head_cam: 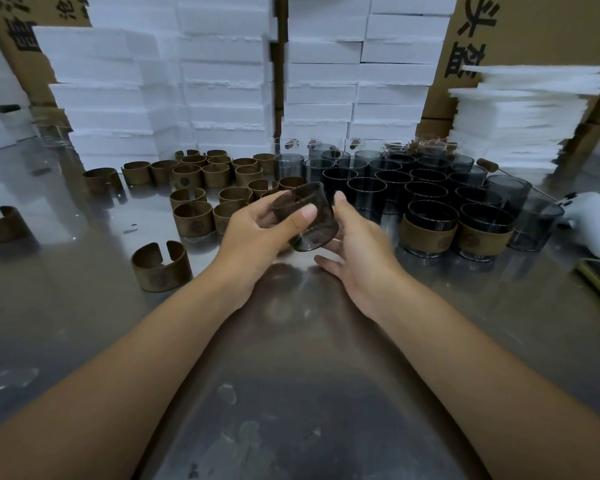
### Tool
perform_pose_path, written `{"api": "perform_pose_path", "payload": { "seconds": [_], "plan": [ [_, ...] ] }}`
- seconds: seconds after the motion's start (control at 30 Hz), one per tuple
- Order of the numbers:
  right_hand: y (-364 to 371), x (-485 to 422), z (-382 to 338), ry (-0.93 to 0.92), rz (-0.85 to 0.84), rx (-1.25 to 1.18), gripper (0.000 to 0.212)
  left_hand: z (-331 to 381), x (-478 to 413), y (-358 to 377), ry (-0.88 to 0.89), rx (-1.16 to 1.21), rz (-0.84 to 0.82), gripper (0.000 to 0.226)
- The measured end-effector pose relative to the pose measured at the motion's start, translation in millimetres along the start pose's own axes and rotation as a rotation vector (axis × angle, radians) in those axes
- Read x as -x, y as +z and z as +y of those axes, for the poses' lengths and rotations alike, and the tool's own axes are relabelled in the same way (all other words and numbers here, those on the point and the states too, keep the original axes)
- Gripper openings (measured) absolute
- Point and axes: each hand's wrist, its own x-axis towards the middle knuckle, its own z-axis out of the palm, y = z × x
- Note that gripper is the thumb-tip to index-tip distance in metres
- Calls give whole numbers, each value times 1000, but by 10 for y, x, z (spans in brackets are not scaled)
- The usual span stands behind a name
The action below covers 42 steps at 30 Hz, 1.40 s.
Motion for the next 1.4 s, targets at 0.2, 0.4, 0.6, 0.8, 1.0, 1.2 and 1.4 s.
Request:
{"api": "perform_pose_path", "payload": {
  "seconds": [0.2, 0.4, 0.6, 0.8, 1.0, 1.2, 1.4],
  "plan": [
    [-30, 12, 59, -323, -118, 284, 21, -6, -23, 31, -183, 96, -18, 62],
    [-28, -12, 79, -336, -104, 293, 25, 2, -10, 50, -169, 166, -74, 59],
    [-5, -7, 89, -289, -65, 243, 33, -1, -8, -12, -176, 228, -73, 56],
    [-31, 13, 28, -218, -111, 109, 18, -19, -27, -38, -231, 220, -61, 63],
    [-46, 16, 16, -190, -125, 83, 19, -13, -25, -43, -218, 217, -100, 45],
    [-82, 17, -12, -141, -168, 0, 22, -2, -30, -27, -215, 228, -108, 43],
    [-123, -23, -16, -59, -164, -119, 33, 10, -34, -51, -198, 329, -192, 42]
  ]
}}
